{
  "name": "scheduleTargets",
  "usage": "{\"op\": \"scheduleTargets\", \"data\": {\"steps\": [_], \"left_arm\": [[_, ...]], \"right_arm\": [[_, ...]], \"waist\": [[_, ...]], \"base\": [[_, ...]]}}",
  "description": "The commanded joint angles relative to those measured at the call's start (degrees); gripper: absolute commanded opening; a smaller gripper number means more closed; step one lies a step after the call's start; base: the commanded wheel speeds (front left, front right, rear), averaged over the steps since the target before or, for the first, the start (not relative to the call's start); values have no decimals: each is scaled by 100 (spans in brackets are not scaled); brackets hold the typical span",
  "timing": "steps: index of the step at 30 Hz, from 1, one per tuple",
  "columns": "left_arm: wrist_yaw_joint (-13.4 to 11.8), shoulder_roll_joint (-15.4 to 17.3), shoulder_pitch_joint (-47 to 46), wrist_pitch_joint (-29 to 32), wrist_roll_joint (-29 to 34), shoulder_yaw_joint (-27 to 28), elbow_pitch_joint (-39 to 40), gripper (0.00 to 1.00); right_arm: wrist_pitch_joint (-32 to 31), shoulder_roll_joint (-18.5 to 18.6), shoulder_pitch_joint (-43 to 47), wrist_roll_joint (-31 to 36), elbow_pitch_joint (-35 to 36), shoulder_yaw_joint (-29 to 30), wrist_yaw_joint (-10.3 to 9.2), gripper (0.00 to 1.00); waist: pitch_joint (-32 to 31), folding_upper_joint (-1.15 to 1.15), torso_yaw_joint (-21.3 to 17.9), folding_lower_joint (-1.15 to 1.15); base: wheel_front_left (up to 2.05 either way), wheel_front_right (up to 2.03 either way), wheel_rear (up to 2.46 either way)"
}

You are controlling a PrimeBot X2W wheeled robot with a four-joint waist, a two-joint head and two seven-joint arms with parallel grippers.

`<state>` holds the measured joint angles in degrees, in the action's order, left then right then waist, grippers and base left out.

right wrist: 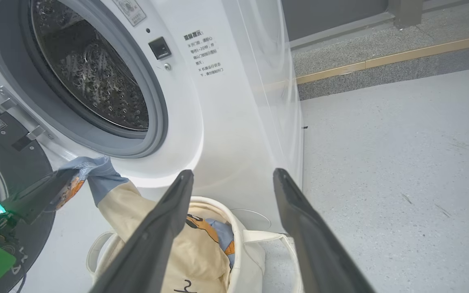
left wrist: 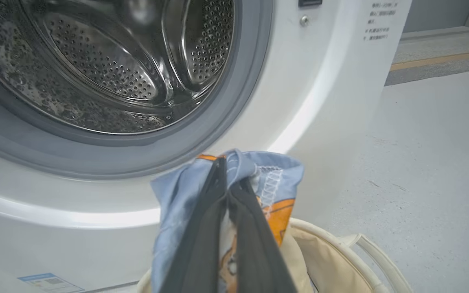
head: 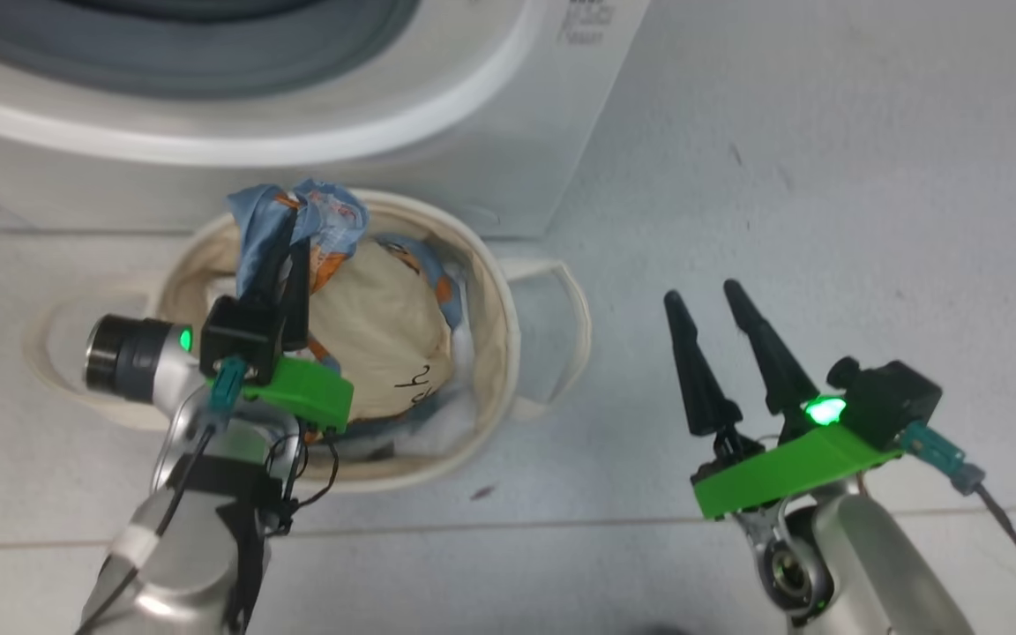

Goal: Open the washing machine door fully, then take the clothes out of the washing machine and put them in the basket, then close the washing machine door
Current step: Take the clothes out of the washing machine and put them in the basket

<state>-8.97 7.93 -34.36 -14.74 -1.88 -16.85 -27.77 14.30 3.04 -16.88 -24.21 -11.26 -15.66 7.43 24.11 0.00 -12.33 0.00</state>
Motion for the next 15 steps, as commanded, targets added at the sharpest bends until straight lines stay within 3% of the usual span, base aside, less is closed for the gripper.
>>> {"op": "scheduleTargets", "data": {"steps": [1,8,15], "left_arm": [[43,32,-245,-26,-49,158,-36,0],[97,-127,-823,-26,-95,186,-1162,0],[-53,-95,-1126,-26,-116,331,-2120,0]], "right_arm": [[70,-16,-99,10,206,-61,6,100],[70,-16,-280,4,319,1,6,100],[70,-16,-412,-19,386,71,6,100]], "waist": [[306,0,-80,0],[882,0,-165,0],[1221,0,-294,0]], "base": [[0,0,0],[0,0,0],[0,0,0]]}}
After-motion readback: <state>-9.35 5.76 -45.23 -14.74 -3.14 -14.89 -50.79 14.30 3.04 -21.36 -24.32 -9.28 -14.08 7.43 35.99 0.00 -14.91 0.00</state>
